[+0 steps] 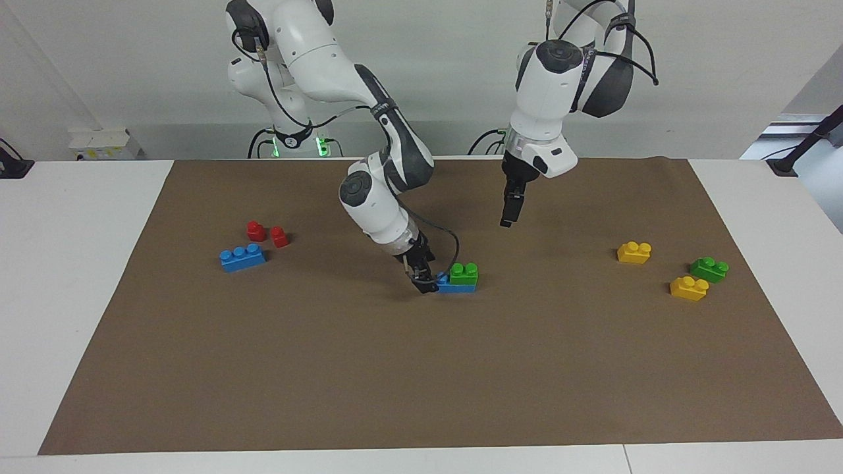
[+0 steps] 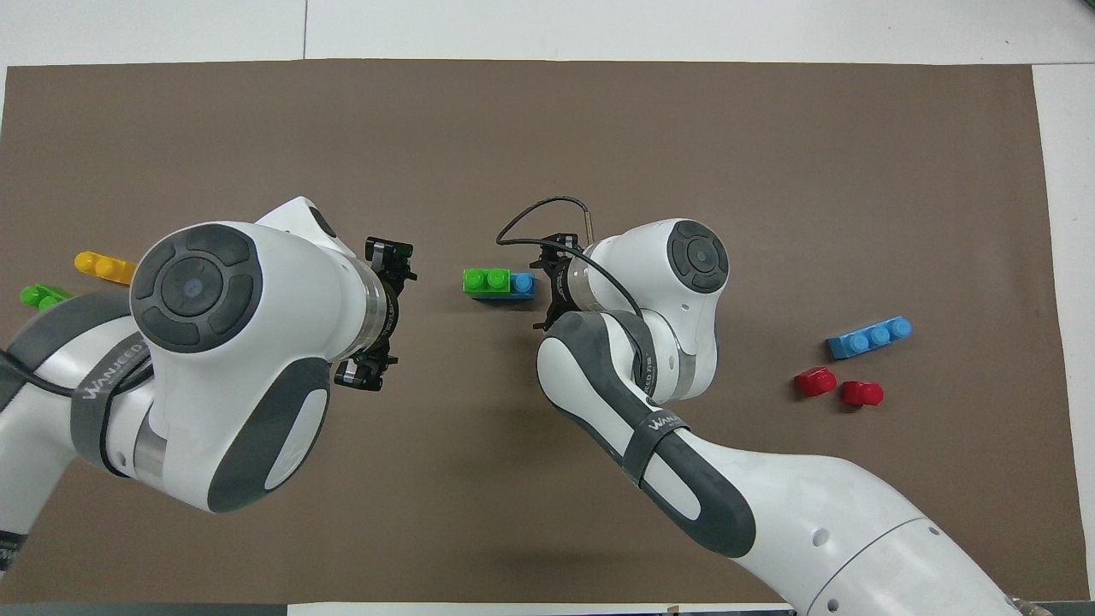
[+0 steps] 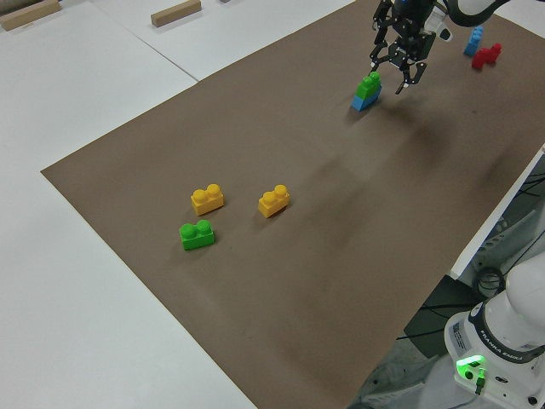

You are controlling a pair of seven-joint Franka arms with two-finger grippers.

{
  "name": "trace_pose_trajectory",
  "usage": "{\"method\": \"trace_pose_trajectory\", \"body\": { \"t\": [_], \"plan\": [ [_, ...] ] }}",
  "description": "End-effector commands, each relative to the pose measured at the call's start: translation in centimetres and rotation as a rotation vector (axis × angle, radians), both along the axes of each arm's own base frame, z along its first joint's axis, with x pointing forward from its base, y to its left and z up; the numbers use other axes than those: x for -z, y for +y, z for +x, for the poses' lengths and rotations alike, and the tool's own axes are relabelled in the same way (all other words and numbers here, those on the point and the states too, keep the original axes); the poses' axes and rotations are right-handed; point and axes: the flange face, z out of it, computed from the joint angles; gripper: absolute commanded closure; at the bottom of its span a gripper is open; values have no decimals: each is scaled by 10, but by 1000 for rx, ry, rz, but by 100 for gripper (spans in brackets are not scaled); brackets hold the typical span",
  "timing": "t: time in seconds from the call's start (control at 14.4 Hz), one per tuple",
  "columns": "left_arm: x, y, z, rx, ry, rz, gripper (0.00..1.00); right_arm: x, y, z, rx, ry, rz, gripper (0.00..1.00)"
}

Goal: Remove green block with left arm and hold with right
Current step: 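Grasp the blue brick with the right gripper while the left gripper grasps green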

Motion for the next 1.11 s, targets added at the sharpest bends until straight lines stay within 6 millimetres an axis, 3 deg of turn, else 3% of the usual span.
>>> {"method": "trace_pose_trajectory", "body": {
  "t": [0.0,0.21,0.49,0.83,1.04],
  "plan": [
    [16,-18,-6,-135,10,-29,0,1,-2,-4,22,-13,11,9],
    [43,-45,-4,-207,-6,-41,0,5,-2,-2,33,-26,9,10],
    [84,-64,8,-277,-27,-50,0,8,-2,-2,51,-26,18,11],
    [108,-72,21,-314,-35,-53,0,9,6,-2,41,-32,21,12],
    [116,-77,42,-326,-40,-42,0,13,6,-2,36,-29,17,12]
  ]
}}
